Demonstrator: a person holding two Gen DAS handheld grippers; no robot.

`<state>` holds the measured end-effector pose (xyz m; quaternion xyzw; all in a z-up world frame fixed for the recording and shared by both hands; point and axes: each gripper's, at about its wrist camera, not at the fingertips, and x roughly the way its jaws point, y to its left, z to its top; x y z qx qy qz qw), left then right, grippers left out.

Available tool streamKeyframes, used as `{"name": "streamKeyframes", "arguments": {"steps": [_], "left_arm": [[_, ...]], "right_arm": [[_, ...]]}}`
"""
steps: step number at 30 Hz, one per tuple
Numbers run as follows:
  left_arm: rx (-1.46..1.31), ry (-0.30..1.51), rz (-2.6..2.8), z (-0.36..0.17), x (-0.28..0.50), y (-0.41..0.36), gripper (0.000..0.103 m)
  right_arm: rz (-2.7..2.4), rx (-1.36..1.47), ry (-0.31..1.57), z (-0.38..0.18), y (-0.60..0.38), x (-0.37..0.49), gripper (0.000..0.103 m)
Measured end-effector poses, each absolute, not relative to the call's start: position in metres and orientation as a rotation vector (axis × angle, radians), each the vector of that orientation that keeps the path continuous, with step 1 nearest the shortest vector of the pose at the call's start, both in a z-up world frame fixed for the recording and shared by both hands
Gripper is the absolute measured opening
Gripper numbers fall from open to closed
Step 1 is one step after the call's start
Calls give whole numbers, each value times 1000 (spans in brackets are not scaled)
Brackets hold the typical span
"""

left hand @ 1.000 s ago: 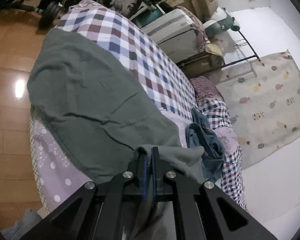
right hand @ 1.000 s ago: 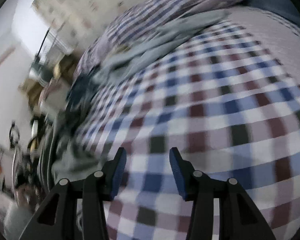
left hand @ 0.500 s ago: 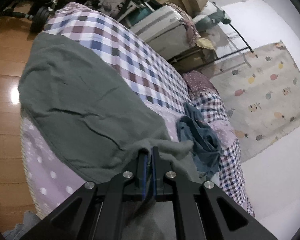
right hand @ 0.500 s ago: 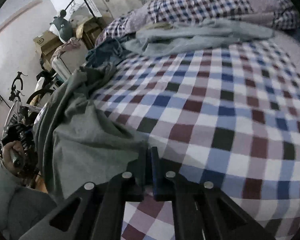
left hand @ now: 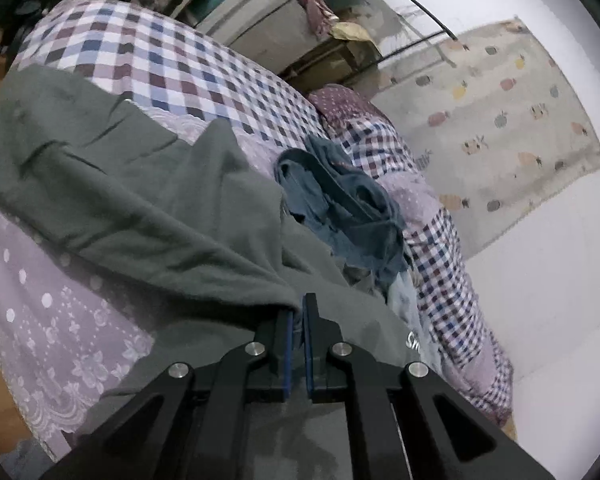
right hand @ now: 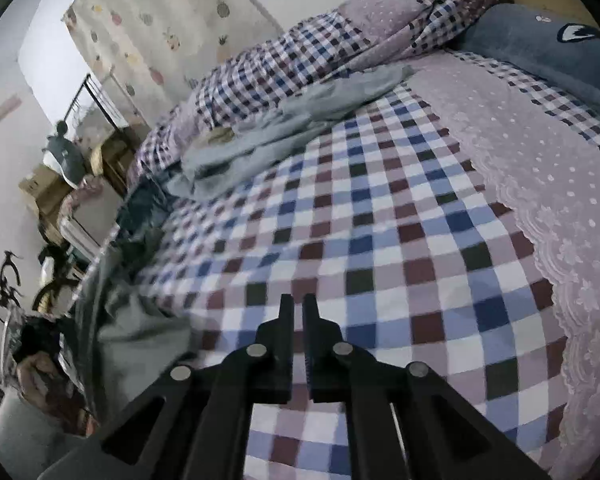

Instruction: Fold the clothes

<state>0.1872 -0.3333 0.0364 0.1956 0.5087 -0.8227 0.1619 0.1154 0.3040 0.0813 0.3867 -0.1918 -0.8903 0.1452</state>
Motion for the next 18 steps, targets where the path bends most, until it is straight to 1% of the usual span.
{"name": "streamKeyframes", "arguments": {"steps": [1,2,3,4,11,15,18], "left_arm": [[561,1441,-2352,37,187,-332,3],[564,1431,-2356,38,186,-332,3],[566,1422,-2360,38,186,-331,3],[564,1419,-2362,37,187,-334,3],[536,1448,-2367,32,197,-359,3],[515,1481,-2351,30,202,-372,3],[492,1470,-2336,31,205,-377,3]], "right_arm": [[-2553,1110,-555,84,300,112,23],[-2532,1101,-554,87,291,106,33],[-2505,1089,-552,90,280,100,49],[-2478,1084,-537,93,266,91,53],[-2286,1099,-351,107,143,22,53],[-2206,1126,-249,100,70,-23,53],[-2168,1160,-213,88,24,-61,53]]}}
